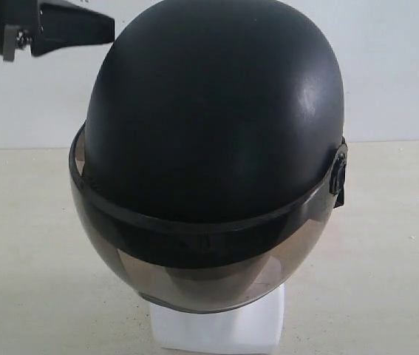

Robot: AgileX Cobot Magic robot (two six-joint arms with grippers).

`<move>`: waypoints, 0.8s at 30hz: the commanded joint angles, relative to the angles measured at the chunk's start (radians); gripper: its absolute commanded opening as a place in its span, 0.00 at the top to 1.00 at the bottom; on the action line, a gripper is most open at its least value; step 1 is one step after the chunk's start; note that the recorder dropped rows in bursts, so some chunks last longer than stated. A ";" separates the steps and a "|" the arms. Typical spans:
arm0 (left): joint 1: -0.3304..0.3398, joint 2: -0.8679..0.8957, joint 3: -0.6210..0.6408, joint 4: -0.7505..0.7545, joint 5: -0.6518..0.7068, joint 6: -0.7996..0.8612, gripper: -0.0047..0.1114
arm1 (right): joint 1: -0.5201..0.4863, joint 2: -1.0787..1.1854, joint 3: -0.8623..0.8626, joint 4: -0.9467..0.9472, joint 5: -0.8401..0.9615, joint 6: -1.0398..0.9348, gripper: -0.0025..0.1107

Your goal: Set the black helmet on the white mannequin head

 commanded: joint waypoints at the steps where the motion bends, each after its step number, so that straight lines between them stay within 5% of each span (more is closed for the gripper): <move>1: -0.024 -0.006 0.044 -0.003 0.020 0.037 0.92 | -0.002 0.008 0.111 -0.079 -0.177 0.110 0.98; 6: -0.024 -0.008 0.046 -0.003 -0.019 0.031 0.92 | -0.004 0.115 0.108 -0.202 -0.164 0.217 0.98; 24: -0.024 -0.073 0.114 -0.003 -0.064 -0.015 0.92 | -0.004 0.255 0.014 -0.171 -0.280 0.185 0.98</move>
